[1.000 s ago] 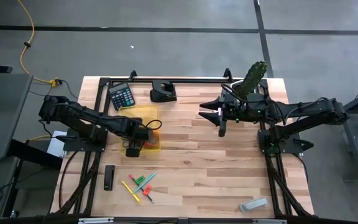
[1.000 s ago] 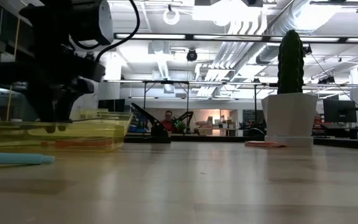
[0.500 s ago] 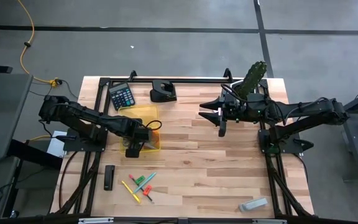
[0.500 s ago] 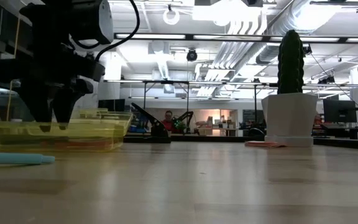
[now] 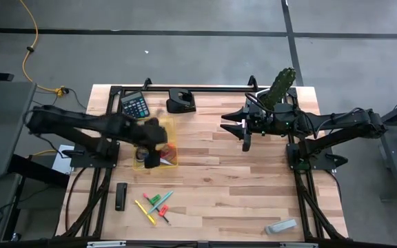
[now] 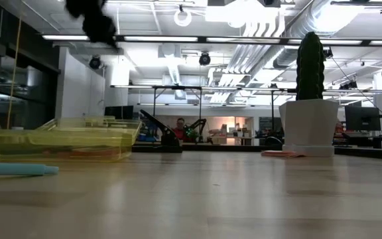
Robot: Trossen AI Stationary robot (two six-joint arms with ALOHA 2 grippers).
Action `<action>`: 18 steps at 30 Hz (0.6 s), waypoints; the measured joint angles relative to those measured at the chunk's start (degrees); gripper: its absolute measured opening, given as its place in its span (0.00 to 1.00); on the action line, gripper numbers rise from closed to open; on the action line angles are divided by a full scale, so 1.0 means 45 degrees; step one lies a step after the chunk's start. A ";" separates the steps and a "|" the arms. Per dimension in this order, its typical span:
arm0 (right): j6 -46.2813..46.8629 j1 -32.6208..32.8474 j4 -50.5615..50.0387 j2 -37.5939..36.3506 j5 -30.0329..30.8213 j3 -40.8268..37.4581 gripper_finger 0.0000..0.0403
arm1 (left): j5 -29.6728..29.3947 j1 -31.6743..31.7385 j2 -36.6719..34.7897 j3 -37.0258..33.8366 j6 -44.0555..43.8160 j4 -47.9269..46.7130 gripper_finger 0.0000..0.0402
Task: Pack school essentials
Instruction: Put the blue pen into the yellow supply box
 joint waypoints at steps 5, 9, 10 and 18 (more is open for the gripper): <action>-0.0005 0.0005 -0.0039 0.0000 -0.0002 0.0000 0.39 | -0.1727 -0.0282 -0.3040 -0.1374 -0.0956 0.4985 0.58; -0.0048 0.0005 -0.0095 0.0000 -0.0002 0.0000 0.39 | -0.2984 -0.0708 -0.5094 -0.3059 -0.0949 0.8273 0.58; -0.0049 0.0005 -0.0095 0.0000 -0.0002 0.0000 0.39 | -0.3181 -0.0797 -0.5517 -0.3463 -0.0951 0.8980 0.58; -0.0051 0.0004 -0.0095 0.0000 -0.0002 0.0000 0.39 | -0.3453 -0.0976 -0.7013 -0.4876 -0.0621 1.1209 0.58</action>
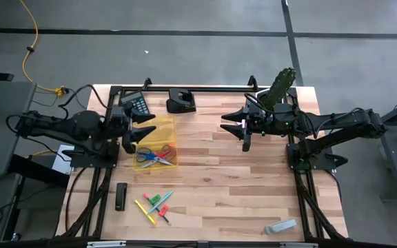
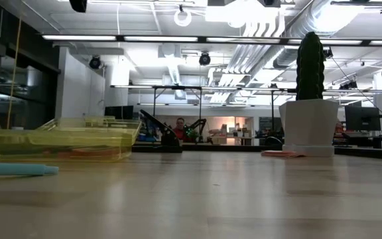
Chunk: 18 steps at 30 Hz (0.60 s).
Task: Pack school essentials
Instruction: Put the blue pen into the yellow supply box
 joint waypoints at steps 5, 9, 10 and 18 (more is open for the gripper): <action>0.0034 0.0000 0.0000 0.0000 -0.0003 0.0000 0.39 | 0.0005 0.0000 0.0034 -0.0010 0.0000 -0.0011 0.58; 0.0063 0.0000 0.0000 0.0000 0.0000 0.0000 0.39 | 0.0006 0.0000 0.0088 -0.0010 0.0000 0.0000 0.58; 0.0085 0.0000 0.0000 0.0000 -0.0005 0.0000 0.39 | 0.0010 0.0000 0.0087 -0.0010 0.0003 0.0005 0.58; 0.0090 0.0000 0.0005 0.0000 -0.0004 0.0000 0.39 | 0.0005 0.0000 0.0317 0.0214 -0.1010 -0.0464 0.58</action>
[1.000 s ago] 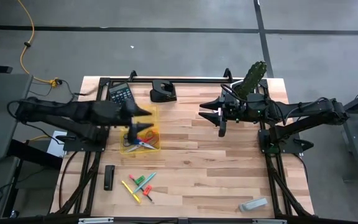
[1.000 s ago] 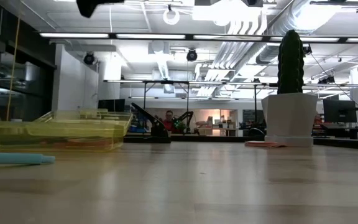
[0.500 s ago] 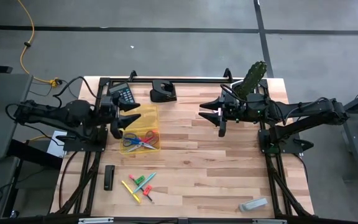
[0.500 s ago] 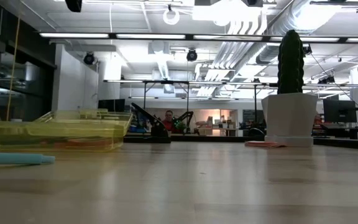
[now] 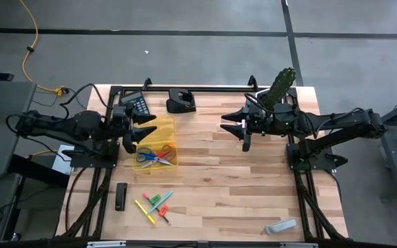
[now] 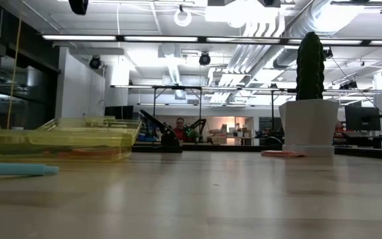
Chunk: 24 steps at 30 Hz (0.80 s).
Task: Pack school essentials
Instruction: Put the blue pen into the yellow supply box
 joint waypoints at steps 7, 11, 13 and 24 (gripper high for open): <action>0.0004 0.0000 0.0000 0.0000 0.0000 0.0000 0.39 | 0.0602 -0.0428 0.2782 0.1913 -0.1955 -0.5393 0.57; 0.0000 0.0000 -0.0020 0.0000 -0.0001 0.0000 0.39 | 0.1102 -0.1048 0.5109 0.2928 -0.3463 -0.7044 0.57; 0.0001 0.0000 -0.0133 0.0000 -0.0001 0.0000 0.39 | 0.1412 -0.1384 0.6388 0.3341 -0.4090 -0.7280 0.57; 0.0005 -0.0004 -0.0969 0.0000 -0.0001 0.0000 0.39 | 0.2998 -0.2386 1.2782 0.7232 -0.7100 -1.1488 0.57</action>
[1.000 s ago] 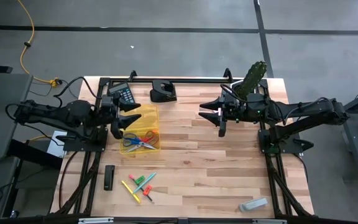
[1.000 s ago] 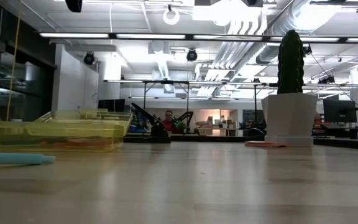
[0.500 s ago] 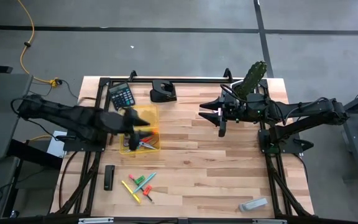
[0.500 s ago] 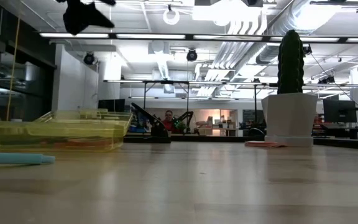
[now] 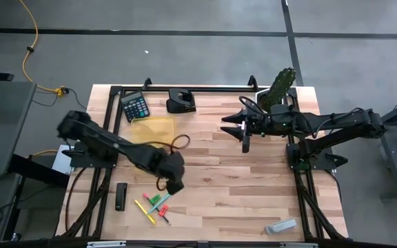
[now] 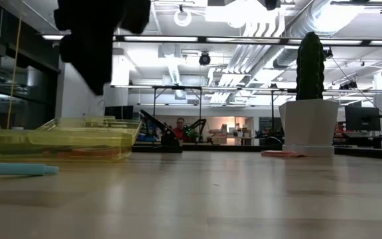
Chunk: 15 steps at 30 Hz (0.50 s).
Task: Pack school essentials
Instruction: Put the blue pen into the yellow supply box
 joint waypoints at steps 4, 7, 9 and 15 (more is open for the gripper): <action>-0.0001 -0.0004 -0.0305 0.0000 0.0000 0.0000 0.39 | 0.0656 -0.0450 0.1429 0.0807 -0.1021 -0.0795 0.57; -0.0001 -0.0006 -0.0514 0.0000 0.0000 0.0000 0.39 | 0.1085 -0.0943 0.2108 0.1016 -0.1980 -0.0799 0.57; -0.0050 -0.0006 -0.0651 0.0000 0.0000 0.0000 0.39 | 0.1185 -0.1291 0.2443 0.1058 -0.2591 -0.0799 0.57; -0.0093 -0.0006 -0.0758 0.0000 0.0002 0.0000 0.39 | 0.1104 -0.2141 0.2991 0.1059 -0.4121 -0.0778 0.57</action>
